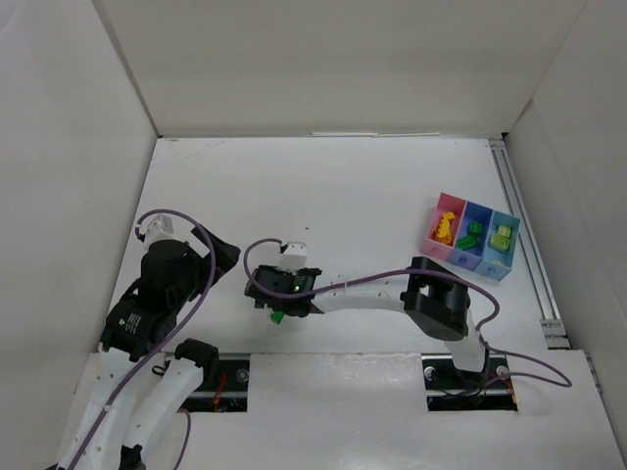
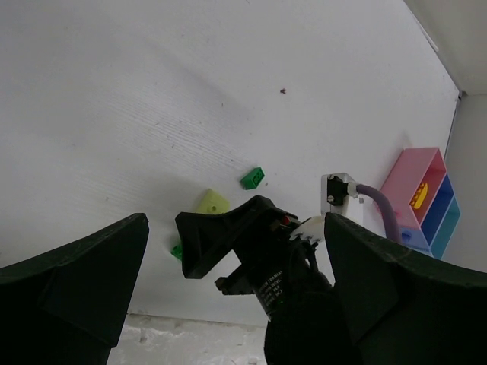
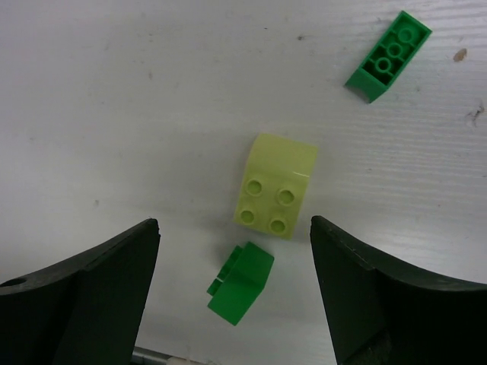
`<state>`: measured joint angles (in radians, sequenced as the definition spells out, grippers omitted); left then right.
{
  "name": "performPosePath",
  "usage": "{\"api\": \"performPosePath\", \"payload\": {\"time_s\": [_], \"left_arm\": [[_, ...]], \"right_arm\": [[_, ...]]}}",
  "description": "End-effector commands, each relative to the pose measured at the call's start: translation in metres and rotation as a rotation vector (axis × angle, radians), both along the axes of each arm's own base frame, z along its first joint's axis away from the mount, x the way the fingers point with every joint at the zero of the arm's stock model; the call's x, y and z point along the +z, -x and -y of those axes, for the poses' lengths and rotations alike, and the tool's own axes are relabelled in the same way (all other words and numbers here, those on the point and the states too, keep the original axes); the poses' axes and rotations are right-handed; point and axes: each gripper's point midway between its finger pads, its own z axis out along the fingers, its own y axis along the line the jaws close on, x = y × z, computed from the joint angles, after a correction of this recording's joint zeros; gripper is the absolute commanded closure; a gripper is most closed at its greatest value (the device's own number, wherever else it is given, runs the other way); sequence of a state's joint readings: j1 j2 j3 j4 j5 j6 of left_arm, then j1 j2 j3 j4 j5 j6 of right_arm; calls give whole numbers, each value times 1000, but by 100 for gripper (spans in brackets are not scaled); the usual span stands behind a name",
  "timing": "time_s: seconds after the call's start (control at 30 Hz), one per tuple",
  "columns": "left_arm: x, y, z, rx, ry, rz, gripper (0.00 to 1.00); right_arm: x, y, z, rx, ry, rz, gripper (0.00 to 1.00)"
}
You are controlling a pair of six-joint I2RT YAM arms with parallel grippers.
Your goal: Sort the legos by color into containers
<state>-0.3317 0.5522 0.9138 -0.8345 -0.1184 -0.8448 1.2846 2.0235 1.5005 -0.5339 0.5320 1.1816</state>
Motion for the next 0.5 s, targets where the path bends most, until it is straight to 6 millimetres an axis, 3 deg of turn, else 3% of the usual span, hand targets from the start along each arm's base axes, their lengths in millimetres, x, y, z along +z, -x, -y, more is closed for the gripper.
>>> {"api": "performPosePath", "payload": {"time_s": [0.0, 0.3, 0.4, 0.47], "left_arm": [[8, -3, 2, -25, -3, 34, 0], [2, -5, 7, -40, 9, 39, 0], [2, -7, 9, -53, 9, 49, 0], [-2, -6, 11, -63, 13, 38, 0]], "right_arm": [[5, -3, 5, -80, 18, 8, 15], [-13, -5, 11, -106, 67, 5, 21], [-20, -5, 11, -106, 94, -1, 27], [-17, -7, 9, -110, 87, 11, 29]]}}
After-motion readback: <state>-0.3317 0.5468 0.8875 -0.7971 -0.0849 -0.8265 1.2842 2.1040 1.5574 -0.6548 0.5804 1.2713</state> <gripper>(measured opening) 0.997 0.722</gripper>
